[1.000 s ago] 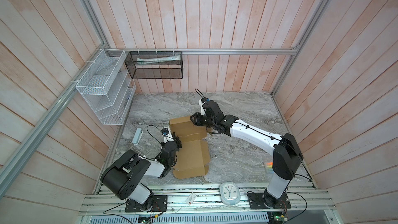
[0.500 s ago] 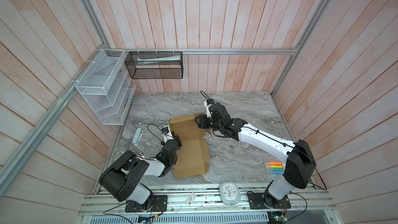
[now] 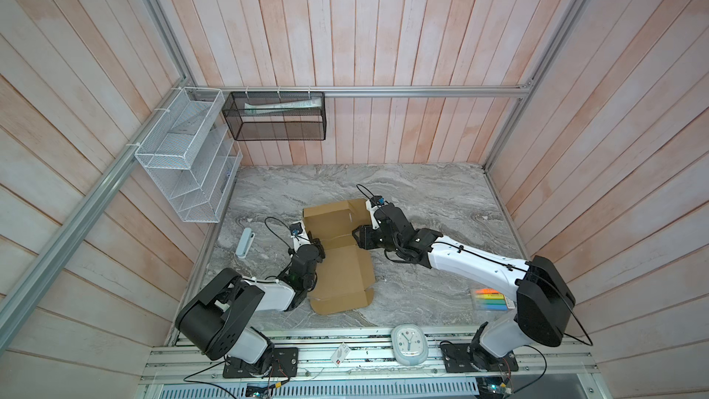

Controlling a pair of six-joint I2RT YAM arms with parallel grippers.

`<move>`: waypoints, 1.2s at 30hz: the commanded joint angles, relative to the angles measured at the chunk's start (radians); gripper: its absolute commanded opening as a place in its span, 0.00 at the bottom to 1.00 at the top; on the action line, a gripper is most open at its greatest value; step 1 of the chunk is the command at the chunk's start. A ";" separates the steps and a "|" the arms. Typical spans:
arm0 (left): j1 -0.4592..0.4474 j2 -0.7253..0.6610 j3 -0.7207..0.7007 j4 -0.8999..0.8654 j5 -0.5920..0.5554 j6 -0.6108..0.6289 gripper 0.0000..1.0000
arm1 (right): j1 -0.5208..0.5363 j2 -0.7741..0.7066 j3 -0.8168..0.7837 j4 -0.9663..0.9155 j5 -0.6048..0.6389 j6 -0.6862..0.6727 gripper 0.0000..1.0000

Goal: Assemble paper box
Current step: Fold the bottom flaps of a flat cardboard box at the center of the table.

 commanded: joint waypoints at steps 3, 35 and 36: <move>-0.004 -0.022 0.021 -0.012 -0.015 -0.005 0.00 | 0.002 0.052 -0.036 0.081 0.012 0.012 0.56; -0.004 -0.059 -0.008 -0.028 -0.030 -0.021 0.00 | -0.047 0.133 -0.125 0.261 -0.025 0.063 0.56; -0.004 -0.062 -0.010 -0.029 -0.031 -0.020 0.00 | -0.047 0.136 -0.121 0.265 -0.025 0.062 0.56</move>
